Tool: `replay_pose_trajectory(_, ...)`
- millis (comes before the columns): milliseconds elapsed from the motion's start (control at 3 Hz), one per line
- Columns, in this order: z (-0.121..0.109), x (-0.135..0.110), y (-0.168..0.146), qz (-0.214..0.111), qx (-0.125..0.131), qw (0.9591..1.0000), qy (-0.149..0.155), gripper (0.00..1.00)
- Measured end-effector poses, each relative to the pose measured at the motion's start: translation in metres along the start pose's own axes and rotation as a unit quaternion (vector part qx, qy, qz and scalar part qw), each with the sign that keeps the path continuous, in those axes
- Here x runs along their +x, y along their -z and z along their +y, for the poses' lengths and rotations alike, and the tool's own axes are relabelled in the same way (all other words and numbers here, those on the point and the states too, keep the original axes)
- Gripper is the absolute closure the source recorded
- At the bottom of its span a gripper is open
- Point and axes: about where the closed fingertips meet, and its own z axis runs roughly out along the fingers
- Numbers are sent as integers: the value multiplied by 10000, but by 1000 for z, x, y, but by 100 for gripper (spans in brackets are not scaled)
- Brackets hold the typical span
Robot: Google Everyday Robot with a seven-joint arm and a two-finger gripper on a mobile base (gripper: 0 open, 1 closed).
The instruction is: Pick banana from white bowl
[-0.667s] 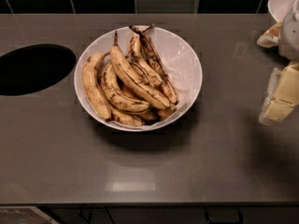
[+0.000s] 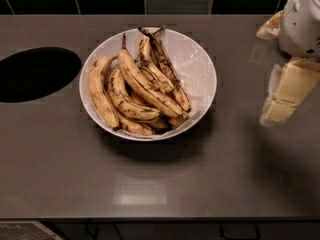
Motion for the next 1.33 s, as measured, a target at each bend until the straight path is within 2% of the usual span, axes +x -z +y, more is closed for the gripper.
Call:
replay_pose_trajectory(333,10,-51,9,-286,45,9982,523,0)
replay_pose_trajectory(667,10,-51,9,-286,45,9982,523,0)
replay_pose_trajectory(1000,9,-56,15,-452,120,9979,447,0)
replay_pose_trajectory(1333,4,-76,13,-1106,211,9934,193,0)
